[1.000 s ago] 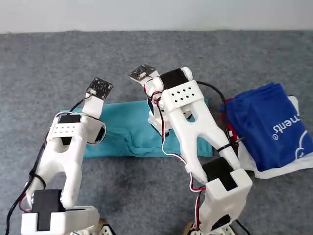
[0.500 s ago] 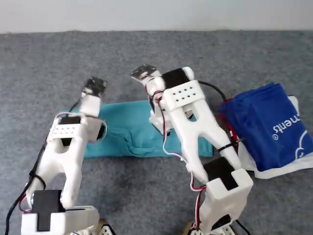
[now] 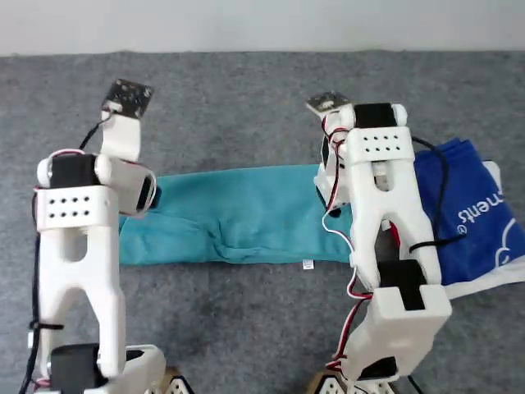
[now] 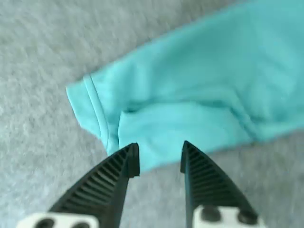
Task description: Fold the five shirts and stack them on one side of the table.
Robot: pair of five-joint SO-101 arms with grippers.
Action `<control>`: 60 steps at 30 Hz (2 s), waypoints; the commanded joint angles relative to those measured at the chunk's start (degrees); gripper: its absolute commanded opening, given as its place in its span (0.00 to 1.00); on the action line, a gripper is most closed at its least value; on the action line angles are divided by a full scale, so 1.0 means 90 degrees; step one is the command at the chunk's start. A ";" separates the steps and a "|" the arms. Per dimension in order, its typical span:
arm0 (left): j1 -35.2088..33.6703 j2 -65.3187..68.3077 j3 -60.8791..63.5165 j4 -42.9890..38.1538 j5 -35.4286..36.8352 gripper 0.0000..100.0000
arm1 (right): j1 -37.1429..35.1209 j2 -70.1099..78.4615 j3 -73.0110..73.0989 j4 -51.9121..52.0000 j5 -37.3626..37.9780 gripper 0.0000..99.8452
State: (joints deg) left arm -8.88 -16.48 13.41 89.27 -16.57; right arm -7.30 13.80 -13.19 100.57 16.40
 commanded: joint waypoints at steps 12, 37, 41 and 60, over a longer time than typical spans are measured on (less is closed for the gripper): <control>-0.1885 -0.1690 -0.0239 0.1055 -0.0889 0.16 | 0.0024 -0.0337 0.1485 -0.1275 -0.0039 0.31; -0.1719 -0.3243 0.0650 0.1006 -0.0899 0.16 | -0.0669 0.1333 0.1993 -0.2584 -0.0059 0.31; -0.1719 -0.3272 0.0650 0.1006 -0.0879 0.16 | -0.0806 0.1626 0.1944 -0.2623 -0.0049 0.31; -0.1719 -0.3243 0.0650 0.1026 -0.0879 0.16 | -0.0523 0.1802 0.1221 -0.2349 -0.0059 0.01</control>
State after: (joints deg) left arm -24.62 -45.14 19.38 98.33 -24.13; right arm -11.52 27.96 0.97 77.45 16.22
